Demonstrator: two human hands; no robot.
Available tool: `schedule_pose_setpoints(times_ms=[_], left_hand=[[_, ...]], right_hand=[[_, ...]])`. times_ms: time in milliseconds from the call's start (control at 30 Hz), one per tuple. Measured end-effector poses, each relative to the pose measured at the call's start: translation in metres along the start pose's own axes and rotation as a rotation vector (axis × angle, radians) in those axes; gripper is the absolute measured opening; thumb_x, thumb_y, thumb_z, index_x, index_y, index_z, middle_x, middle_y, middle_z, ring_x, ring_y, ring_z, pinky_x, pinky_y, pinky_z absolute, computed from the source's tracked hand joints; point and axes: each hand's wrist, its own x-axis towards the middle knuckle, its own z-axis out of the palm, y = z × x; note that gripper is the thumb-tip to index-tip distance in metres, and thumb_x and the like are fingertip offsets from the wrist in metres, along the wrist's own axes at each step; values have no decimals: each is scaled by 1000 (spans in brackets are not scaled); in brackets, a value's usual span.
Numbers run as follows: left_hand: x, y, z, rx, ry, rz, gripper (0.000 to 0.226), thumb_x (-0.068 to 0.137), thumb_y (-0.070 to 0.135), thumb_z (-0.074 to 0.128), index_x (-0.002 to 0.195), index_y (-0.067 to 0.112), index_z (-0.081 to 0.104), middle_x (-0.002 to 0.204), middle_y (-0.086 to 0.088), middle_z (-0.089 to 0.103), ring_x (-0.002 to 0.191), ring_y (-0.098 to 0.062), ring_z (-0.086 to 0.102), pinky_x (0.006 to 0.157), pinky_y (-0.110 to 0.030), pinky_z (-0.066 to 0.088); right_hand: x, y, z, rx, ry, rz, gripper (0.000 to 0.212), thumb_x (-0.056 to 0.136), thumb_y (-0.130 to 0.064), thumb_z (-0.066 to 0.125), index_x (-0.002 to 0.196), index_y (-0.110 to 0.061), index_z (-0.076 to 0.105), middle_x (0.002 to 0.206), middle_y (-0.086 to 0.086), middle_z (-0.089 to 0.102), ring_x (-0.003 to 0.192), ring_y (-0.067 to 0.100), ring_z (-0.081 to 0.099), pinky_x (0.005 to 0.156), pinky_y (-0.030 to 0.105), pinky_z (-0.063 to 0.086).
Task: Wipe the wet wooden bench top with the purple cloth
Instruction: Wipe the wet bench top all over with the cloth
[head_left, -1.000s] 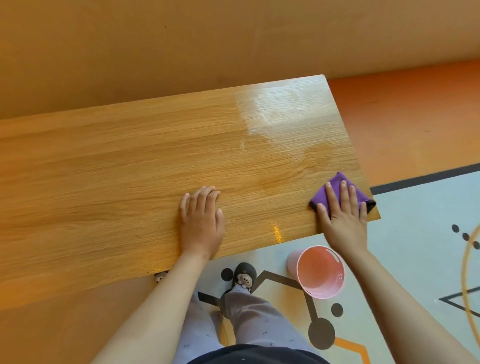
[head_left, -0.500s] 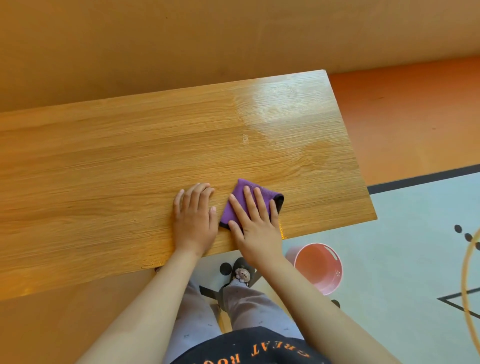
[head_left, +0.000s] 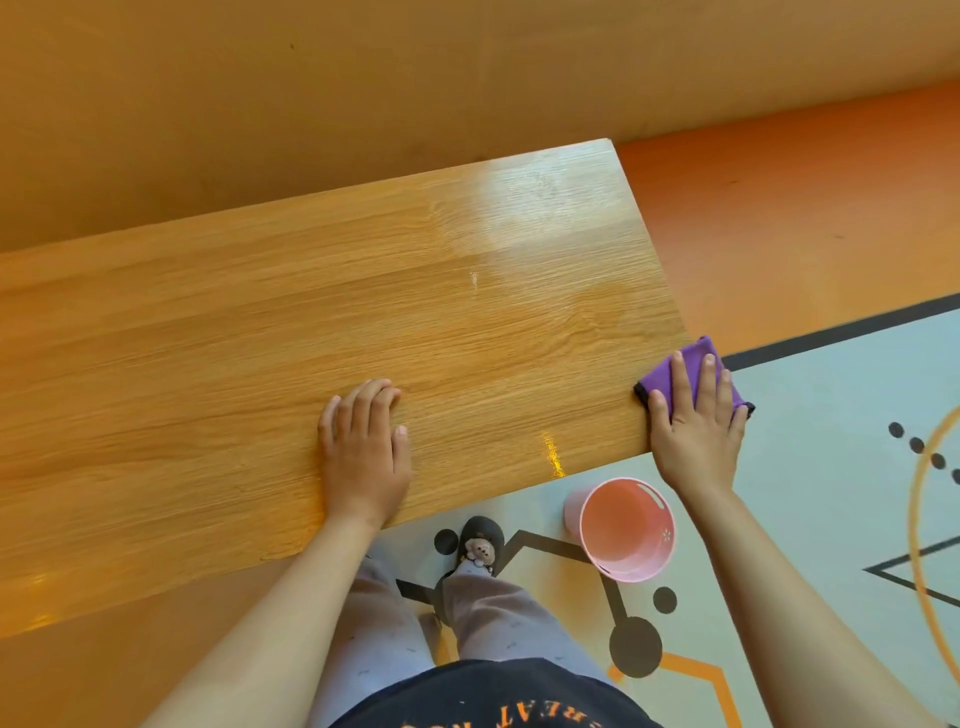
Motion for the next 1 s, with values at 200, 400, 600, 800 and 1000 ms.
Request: schedule_pose_setpoints(times_ms=[200,400,600,800,1000], left_hand=[[-1,-2,1,11,-3,-2,38,86,23,40,121,14,49,132,-2,51,129,-20,40,115,-42,17],[2,-1,1,17,-2,0,38,86,24,39,121,14,48,132,-2,50,129,-21,40,115,-41,16],[2,-2,2,31,3,1,39,85,24,41,121,14,50,133,-3,51,129,-21,41,114,-41,17],[2,-1,2,27,0,-3,39,85,25,42,122,15,50,133,-2,51,129,-20,40,115,-40,15],[2,0,0,11,-4,-1,38,86,25,39,121,14,48,132,-2,50,129,-21,41,115,-41,17]], right_hand=[[-25,-9,11,-8,12,6,58,97,-48,17,151,-31,5,161,3,-2,147,23,-8,117,50,-3],[-77,-68,39,-23,15,-254,59,94,-50,20,150,-29,20,159,7,12,146,26,1,115,49,1],[-82,-153,53,-45,15,-690,53,94,-48,32,146,-34,33,155,2,27,145,24,18,114,48,16],[-19,-147,34,-79,-30,-603,55,93,-53,22,147,-41,19,159,-5,11,147,17,2,117,42,-3],[45,-53,-1,-52,4,-237,59,91,-55,16,148,-42,12,160,-6,1,147,17,-6,118,45,-4]])
